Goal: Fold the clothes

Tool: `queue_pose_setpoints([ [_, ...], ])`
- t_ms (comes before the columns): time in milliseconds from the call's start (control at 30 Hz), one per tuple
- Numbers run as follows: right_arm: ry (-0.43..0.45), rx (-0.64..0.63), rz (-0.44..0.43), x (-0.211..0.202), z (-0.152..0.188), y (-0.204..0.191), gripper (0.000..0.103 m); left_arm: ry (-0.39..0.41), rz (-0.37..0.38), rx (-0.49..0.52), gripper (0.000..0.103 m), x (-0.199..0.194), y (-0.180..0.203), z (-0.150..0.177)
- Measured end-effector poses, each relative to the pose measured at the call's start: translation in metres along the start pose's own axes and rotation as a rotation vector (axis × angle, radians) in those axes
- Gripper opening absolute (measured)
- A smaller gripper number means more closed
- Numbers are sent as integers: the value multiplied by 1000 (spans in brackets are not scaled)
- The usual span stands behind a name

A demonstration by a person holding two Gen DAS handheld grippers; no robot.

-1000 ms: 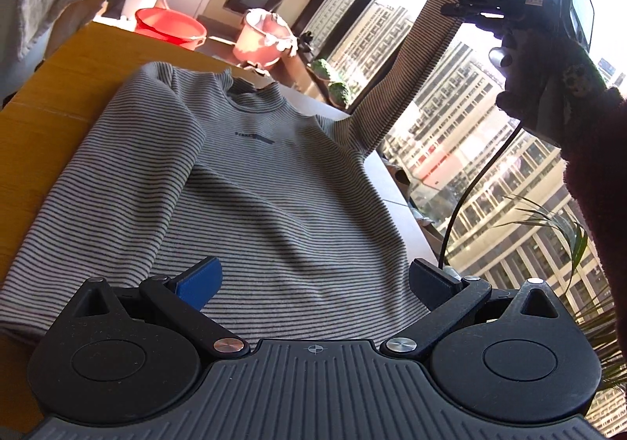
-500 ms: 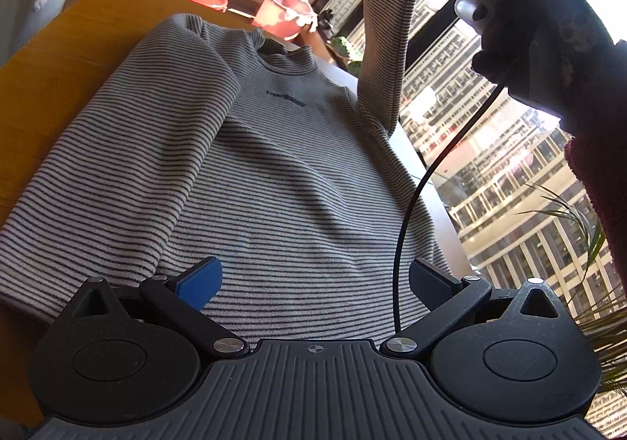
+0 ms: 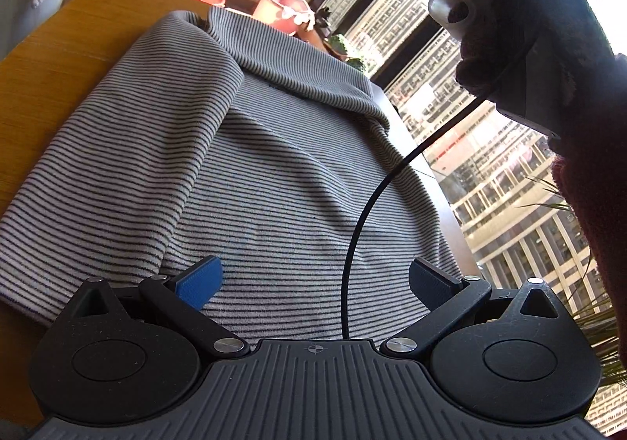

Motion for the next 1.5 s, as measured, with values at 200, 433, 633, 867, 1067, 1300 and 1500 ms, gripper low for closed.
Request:
queue_pose_setpoints([
  [200, -4, 146, -62, -42, 47, 44, 56, 29, 4, -4, 103, -3, -1, 4],
  [433, 11, 294, -223, -99, 108, 71, 75, 16, -63, 124, 103, 1, 14, 8],
  [633, 13, 370, -371, -126, 155, 62, 84, 71, -102, -6, 103, -34, 0, 2],
  [867, -6, 504, -584, -132, 203, 51, 88, 215, -163, -292, 101, -123, -49, -1],
  [1067, -11, 535, -644, -137, 217, 51, 88, 142, -214, -438, 89, -102, -69, 14],
  [1300, -15, 501, -625, -143, 220, 43, 92, 144, -284, -504, 18, -78, -79, -2],
  [1500, -15, 393, -726, -152, 206, 9, 96, 267, -478, -249, 8, -125, -41, -90],
])
Point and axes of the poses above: each gripper's, at about its wrist camera, not at the fingertips, and x roughly the way its jaws point, y to its right, z to its underside, the point moved 3 cm from there along x, roughly the way its jaws point, and after that the axes turned 2 degrees about x, right-handed, at the moved point
